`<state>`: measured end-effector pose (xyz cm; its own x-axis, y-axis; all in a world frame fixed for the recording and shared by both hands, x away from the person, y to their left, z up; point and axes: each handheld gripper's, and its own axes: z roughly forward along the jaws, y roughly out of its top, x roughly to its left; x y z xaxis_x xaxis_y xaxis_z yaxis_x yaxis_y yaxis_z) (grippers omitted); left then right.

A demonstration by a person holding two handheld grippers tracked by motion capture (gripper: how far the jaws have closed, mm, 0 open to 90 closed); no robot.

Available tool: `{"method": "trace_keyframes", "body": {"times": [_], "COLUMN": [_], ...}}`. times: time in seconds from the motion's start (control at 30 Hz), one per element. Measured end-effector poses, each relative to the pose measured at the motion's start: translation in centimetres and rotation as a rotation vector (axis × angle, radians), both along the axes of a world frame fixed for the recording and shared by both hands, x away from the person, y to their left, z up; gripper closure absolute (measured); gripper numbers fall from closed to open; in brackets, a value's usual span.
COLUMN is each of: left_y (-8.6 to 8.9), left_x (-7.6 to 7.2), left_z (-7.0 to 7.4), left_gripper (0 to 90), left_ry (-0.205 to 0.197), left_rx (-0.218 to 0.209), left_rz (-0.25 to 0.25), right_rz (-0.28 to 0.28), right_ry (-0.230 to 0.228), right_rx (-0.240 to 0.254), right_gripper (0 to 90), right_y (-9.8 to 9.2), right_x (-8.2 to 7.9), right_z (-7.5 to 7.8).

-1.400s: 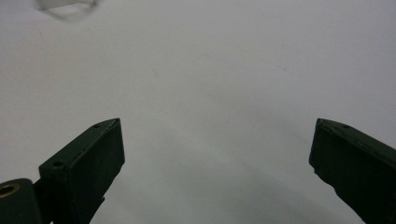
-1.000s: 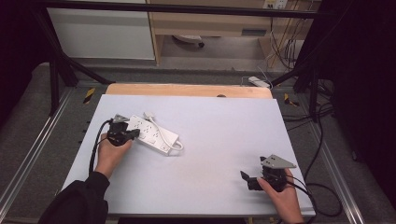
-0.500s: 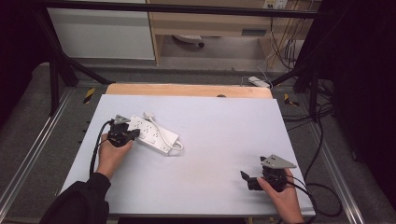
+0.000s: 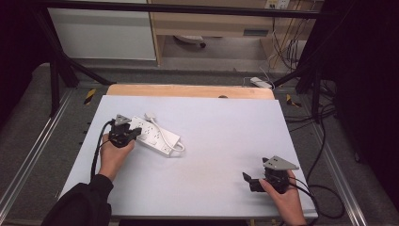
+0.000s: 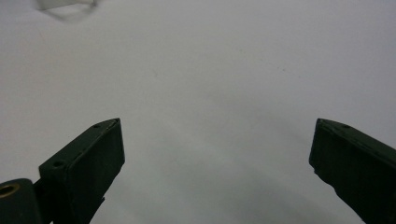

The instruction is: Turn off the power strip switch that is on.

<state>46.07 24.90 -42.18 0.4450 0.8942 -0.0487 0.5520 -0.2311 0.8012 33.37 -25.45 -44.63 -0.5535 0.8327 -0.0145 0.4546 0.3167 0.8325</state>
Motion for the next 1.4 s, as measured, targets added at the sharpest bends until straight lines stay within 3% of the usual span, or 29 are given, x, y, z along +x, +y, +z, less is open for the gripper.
{"method": "trace_keyframes", "body": {"times": [0.33, 0.57, 0.77, 0.87, 1.03, 1.27, 1.4], "left_y": [0.1, -0.1, -0.6, -0.8, -1.0, -1.2, -1.1], "left_x": [-0.1, -0.3, -0.3, -0.4, -0.4, -0.7, -1.2], "left_z": [0.8, 1.8, 2.2, 2.4, 2.8, 3.7, 4.2], "left_gripper": [89.6, 69.4, 45.3, 37.5, 21.9, 10.5, 10.6], "left_ry": [-0.030, -0.048, -0.043, -0.062, -0.048, -0.031, -0.023], "left_rx": [-0.034, -0.050, -0.061, -0.067, -0.081, -0.098, -0.108], "left_rz": [0.011, 0.018, 0.019, 0.022, 0.021, -0.015, -0.018], "right_rz": [0.000, 0.000, 0.001, 0.002, 0.002, 0.002, 0.001], "right_ry": [0.004, 0.000, 0.001, 0.002, 0.002, 0.003, 0.003], "right_rx": [-0.005, -0.002, -0.004, -0.004, -0.003, -0.002, -0.003], "right_gripper": [3.8, 3.8, 3.8, 3.8, 3.9, 3.8, 3.8], "right_y": [0.1, 0.1, 0.1, 0.1, 0.1, 0.1, 0.1], "right_x": [0.0, 0.0, 0.0, 0.0, 0.0, 0.0, 0.0], "right_z": [-0.1, 0.0, 0.0, 0.0, 0.0, 0.0, 0.0]}}
